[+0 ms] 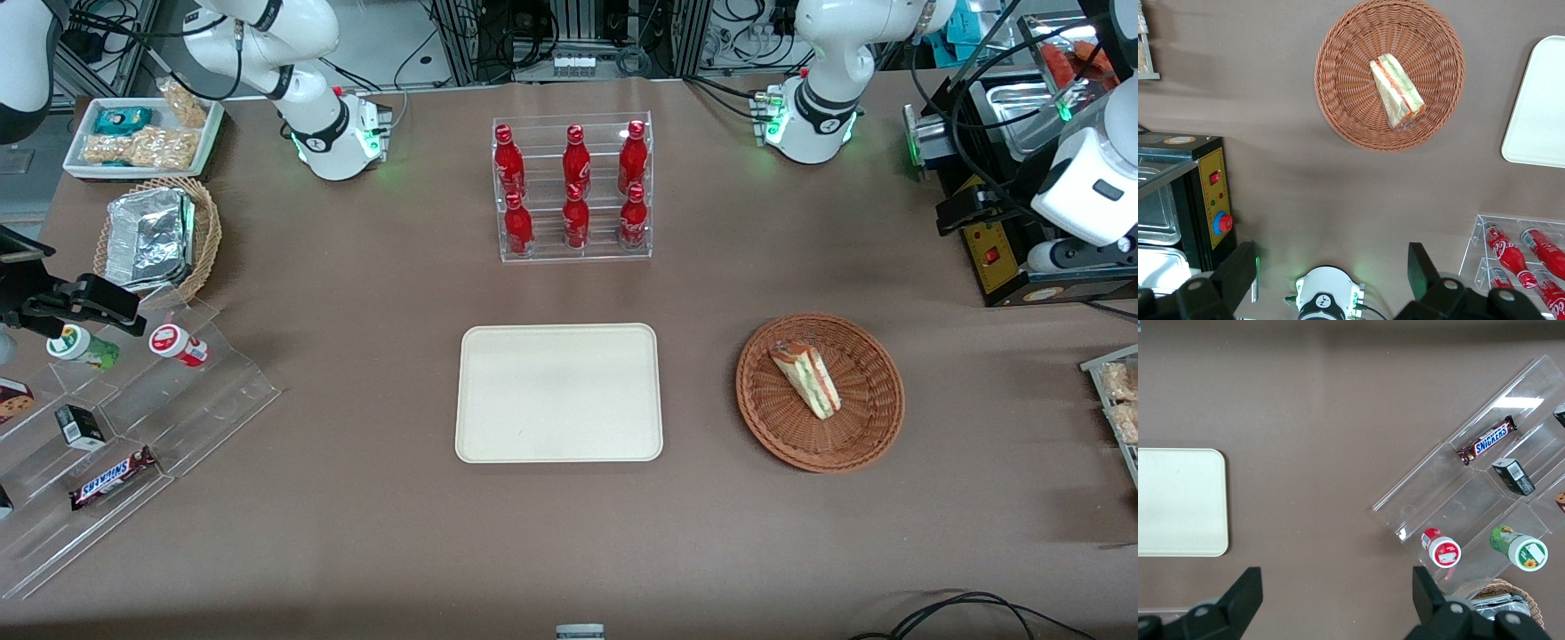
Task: Place sandwich from basket to tray
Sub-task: 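Move the left gripper over the sandwich in the wicker basket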
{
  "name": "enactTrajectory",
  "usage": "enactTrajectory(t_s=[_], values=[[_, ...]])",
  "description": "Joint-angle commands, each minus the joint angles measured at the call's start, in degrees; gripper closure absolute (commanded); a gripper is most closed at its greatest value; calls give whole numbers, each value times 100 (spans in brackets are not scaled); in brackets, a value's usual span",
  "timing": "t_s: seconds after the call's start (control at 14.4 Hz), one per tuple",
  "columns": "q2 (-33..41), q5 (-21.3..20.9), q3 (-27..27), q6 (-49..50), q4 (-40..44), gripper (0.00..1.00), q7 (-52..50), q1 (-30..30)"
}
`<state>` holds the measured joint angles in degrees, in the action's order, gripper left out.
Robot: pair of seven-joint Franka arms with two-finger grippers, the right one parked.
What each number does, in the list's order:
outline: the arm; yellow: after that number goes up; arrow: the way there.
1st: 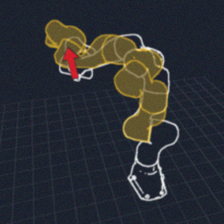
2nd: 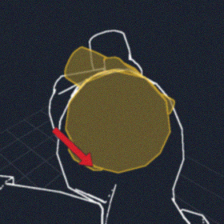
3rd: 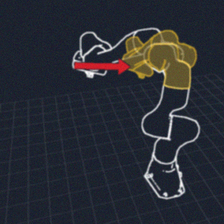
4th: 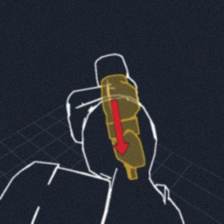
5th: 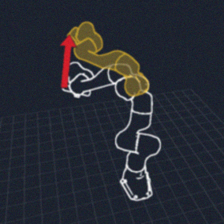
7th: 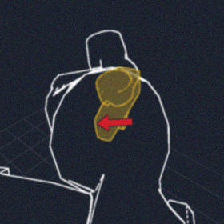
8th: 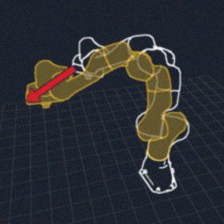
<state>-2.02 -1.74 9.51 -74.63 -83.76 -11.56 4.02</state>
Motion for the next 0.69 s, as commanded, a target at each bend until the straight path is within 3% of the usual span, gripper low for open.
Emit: enactTrajectory(t_s=[0.0,0.28,0.49,0.62], values=[[140,-46,-10,-8,-43,0,205,37],[70,-116,-2,-156,-384,0,409,28],[79,-143,-2,-1234,-1446,0,357,20],[35,-99,-2,-2060,-2071,0,-246,2]])
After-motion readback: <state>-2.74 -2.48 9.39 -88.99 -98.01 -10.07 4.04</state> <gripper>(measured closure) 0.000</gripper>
